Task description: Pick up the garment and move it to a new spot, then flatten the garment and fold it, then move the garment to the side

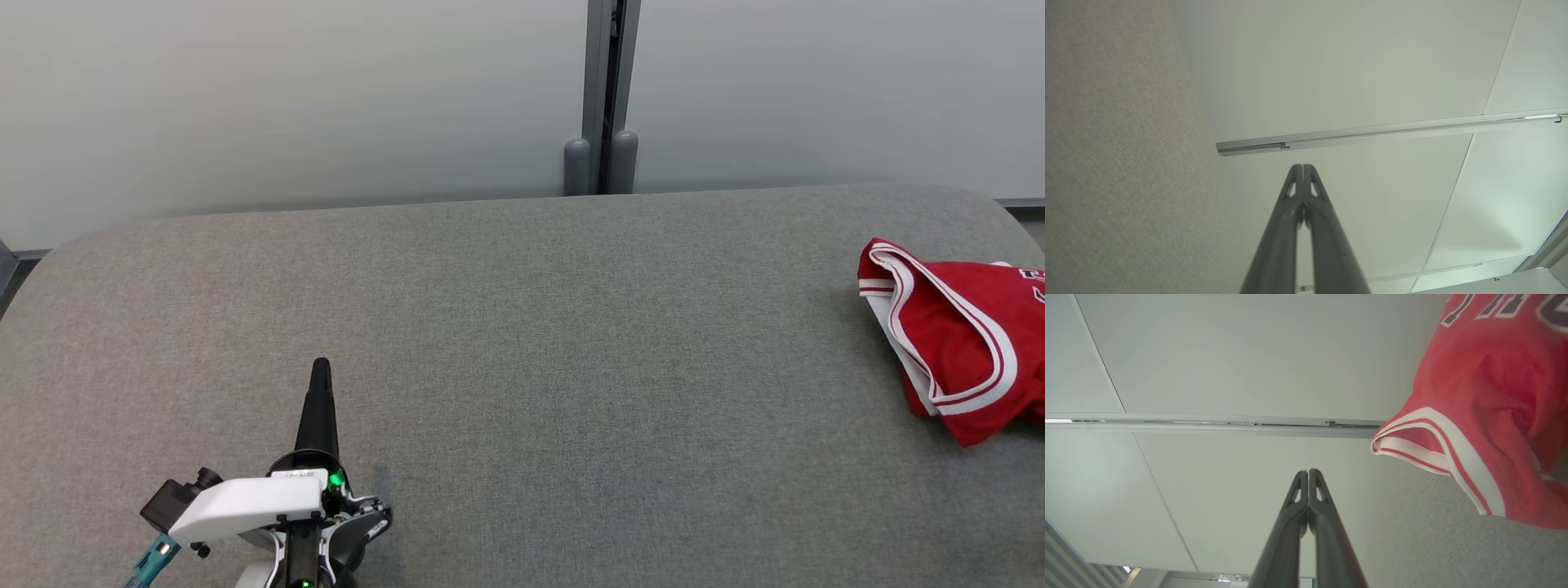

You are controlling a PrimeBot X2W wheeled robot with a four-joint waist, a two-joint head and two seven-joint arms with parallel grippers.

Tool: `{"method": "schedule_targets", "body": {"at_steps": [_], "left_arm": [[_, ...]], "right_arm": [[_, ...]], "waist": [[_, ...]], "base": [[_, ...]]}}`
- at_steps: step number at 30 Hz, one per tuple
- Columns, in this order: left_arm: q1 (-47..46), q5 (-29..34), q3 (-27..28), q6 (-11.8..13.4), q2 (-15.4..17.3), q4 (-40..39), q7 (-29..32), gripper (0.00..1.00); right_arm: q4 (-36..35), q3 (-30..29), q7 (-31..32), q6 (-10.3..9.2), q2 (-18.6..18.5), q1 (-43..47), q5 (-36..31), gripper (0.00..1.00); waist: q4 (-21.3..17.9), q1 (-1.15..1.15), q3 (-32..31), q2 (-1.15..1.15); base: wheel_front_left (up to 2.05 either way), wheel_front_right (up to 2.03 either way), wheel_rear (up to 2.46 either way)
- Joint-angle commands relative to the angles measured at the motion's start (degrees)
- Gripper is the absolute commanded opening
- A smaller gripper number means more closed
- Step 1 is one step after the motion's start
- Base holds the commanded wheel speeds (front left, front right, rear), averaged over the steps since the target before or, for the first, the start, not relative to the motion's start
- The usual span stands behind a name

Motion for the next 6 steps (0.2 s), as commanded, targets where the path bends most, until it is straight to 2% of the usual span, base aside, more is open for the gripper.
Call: {"method": "schedule_targets", "body": {"at_steps": [1,6], "left_arm": [[-0.42,-0.07,0.07,-0.15,0.15,-0.08,-0.06,0.0],[-0.42,-0.07,0.07,-0.15,0.15,-0.09,-0.06,0.0]], "right_arm": [[0.27,-0.12,-0.06,0.14,-0.5,-0.28,0.4,0.0],[0.27,-0.12,-0.07,0.14,-0.5,-0.27,0.41,0.0]], "waist": [[0.0,0.0,0.0,0.0],[0.0,0.0,0.0,0.0]], "base": [[0.0,0.0,0.0],[0.0,0.0,0.0]]}}
